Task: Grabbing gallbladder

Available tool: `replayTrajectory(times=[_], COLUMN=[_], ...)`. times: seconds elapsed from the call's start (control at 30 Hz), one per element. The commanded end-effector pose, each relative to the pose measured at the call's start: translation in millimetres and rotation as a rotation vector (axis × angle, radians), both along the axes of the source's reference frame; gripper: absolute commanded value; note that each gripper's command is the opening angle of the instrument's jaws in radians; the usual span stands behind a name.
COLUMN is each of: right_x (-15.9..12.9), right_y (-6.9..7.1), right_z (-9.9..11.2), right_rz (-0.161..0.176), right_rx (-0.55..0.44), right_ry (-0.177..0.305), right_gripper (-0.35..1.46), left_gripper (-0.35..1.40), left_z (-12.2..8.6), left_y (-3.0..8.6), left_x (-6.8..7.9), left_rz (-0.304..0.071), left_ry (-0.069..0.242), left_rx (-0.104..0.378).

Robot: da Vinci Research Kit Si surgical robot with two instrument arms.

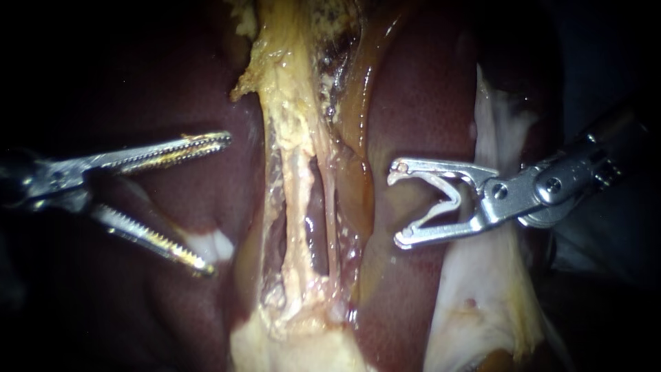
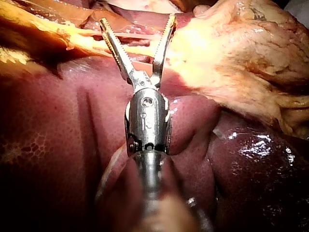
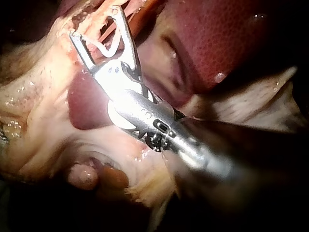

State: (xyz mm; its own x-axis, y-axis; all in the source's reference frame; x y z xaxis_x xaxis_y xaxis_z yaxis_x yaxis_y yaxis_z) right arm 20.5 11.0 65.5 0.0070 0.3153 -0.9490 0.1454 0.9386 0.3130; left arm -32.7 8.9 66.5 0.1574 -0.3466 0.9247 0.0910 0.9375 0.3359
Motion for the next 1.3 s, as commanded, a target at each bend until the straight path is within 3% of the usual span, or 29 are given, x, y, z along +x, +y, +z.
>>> replayTrajectory(times=[0.03,0.17,0.37,0.57,0.7,1.07,1.17,1.3], right_x=[0.0,0.0,0.0,0.0,0.0,0.0,0.0,0.0], right_y=[0.0,0.0,-0.1,-0.1,-0.1,-0.2,-0.2,-0.2], right_z=[0.0,0.0,0.0,0.0,0.0,0.0,0.0,0.0], right_rz=[0.000,0.000,-0.001,0.000,0.000,-0.001,-0.001,-0.001], right_rx=[0.000,0.000,0.000,0.000,0.000,0.000,0.000,0.000], right_ry=[0.000,0.000,0.001,0.001,0.001,0.001,0.001,0.002], right_gripper=[0.58,0.58,0.59,0.59,0.59,0.59,0.59,0.59], left_gripper=[1.03,1.03,1.04,1.03,1.03,0.98,0.94,0.84], left_z=[-0.1,-0.3,-0.5,0.3,1.0,4.3,4.6,4.8], left_y=[0.0,0.3,1.5,4.5,6.8,9.0,9.1,9.3], left_x=[0.0,0.0,-0.1,-0.9,-1.8,-2.9,-3.5,-4.4], left_rz=[-0.001,-0.012,-0.083,-0.195,-0.240,-0.303,-0.303,-0.297], left_ry=[-0.001,0.005,0.032,0.055,0.056,0.077,0.069,0.090], left_rx=[0.002,0.009,0.030,0.061,0.067,0.116,0.133,0.160])
